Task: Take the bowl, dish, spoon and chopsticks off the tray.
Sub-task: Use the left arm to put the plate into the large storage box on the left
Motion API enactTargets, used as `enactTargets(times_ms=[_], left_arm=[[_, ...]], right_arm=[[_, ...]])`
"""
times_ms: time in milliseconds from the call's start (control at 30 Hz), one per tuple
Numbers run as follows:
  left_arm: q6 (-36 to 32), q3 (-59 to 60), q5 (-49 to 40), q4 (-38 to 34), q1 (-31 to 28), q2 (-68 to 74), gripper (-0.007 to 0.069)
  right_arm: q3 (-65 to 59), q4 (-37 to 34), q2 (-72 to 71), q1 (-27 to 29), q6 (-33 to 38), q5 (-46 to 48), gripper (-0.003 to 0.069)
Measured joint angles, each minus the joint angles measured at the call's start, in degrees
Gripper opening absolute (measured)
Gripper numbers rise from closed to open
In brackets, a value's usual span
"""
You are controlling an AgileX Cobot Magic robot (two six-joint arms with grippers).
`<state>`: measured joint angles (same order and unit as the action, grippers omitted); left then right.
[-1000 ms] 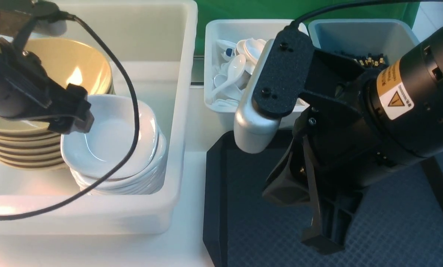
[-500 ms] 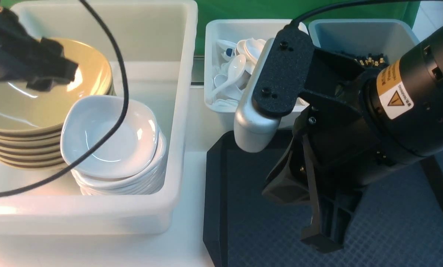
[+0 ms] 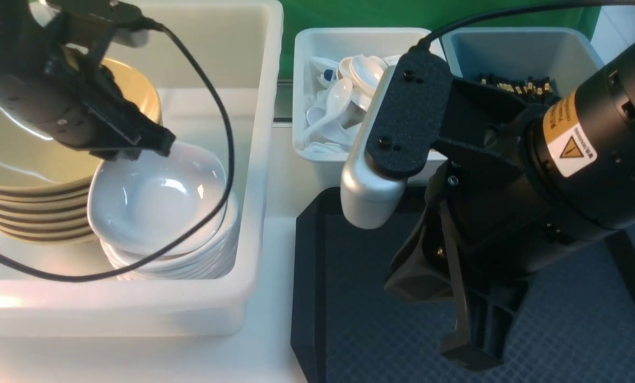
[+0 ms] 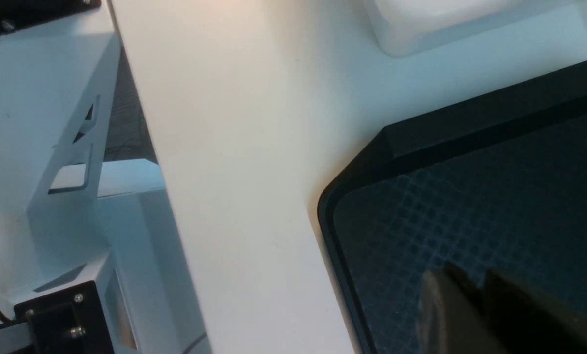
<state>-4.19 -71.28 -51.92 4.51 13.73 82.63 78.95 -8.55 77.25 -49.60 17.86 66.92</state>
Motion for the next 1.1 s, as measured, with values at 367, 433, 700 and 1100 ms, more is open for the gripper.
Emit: enactTargets(times_ms=[367, 433, 700, 1100], left_arm=[[4.19, 0.0, -0.21, 10.09, 0.62, -1.69, -0.0011], [5.97, 0.0, 0.51, 12.53, 0.62, -1.44, -0.0011], [3.18, 0.0, 0.88, 6.1, 0.62, 2.62, -0.0011], [0.66, 0.07, -0.38, 6.82, 0.62, -3.35, -0.0011]], right_arm=[[0.0, 1.08, 0.0, 0.0, 0.0, 0.0, 0.014], [0.0, 1.21, 0.0, 0.0, 0.0, -0.05, 0.0142], [0.0, 2.13, 0.0, 0.0, 0.0, -0.11, 0.0147], [0.0, 2.53, 0.0, -0.05, 0.0, 0.02, 0.015]])
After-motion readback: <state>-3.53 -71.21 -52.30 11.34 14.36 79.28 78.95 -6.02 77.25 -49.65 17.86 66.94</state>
